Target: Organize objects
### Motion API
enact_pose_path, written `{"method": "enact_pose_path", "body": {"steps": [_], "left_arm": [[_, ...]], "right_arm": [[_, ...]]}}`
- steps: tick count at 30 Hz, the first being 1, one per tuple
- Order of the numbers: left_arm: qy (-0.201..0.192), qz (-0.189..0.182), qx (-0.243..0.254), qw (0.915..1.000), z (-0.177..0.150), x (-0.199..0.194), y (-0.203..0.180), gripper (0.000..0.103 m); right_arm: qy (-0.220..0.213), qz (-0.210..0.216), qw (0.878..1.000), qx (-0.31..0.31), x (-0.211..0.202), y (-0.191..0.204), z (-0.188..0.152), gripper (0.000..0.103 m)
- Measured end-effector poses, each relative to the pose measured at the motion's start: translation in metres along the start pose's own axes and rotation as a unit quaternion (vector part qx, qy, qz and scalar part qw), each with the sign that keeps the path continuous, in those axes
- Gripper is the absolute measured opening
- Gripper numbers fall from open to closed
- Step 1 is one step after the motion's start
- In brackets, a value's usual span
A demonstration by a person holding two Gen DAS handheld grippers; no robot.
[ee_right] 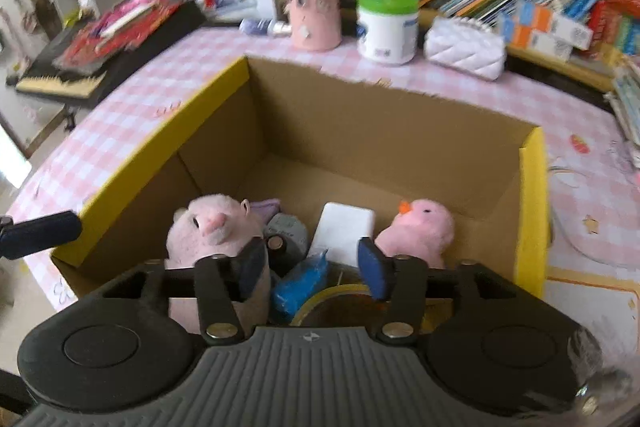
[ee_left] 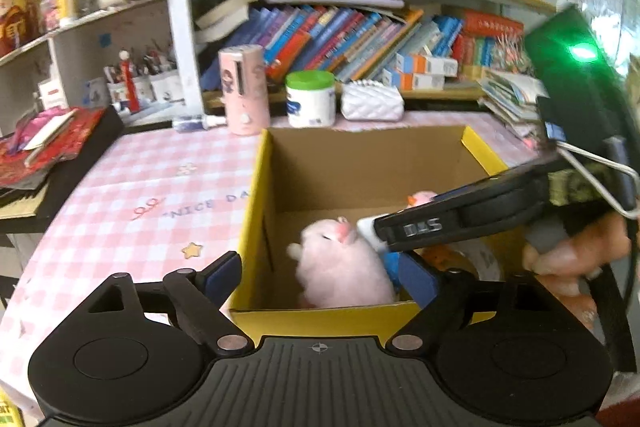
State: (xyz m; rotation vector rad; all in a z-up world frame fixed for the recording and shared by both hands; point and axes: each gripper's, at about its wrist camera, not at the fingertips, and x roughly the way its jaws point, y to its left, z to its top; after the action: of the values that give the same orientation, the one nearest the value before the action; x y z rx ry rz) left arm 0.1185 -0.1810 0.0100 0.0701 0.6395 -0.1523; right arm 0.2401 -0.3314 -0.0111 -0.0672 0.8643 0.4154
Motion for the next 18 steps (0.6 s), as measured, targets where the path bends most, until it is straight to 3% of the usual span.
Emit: {"method": "enact_pose_path", "body": {"steps": [5,10,18], "left_arm": [[-0.019,0.005,-0.017,0.9997,0.0,-0.018,0.017,0.093],[-0.033,0.026,-0.033,0.9986,-0.004,-0.039,0.036,0.096],[-0.041,0.052,-0.003,0.9978,-0.028,-0.077,0.06,0.1]], "right_arm": [[-0.08,-0.04,0.996,0.015,-0.043,0.014,-0.012,0.069],[-0.15,-0.101,0.983,0.042,-0.085,0.037,-0.028,0.086],[-0.174,-0.176,0.963,0.102,-0.119,0.089,-0.073,0.099]]}}
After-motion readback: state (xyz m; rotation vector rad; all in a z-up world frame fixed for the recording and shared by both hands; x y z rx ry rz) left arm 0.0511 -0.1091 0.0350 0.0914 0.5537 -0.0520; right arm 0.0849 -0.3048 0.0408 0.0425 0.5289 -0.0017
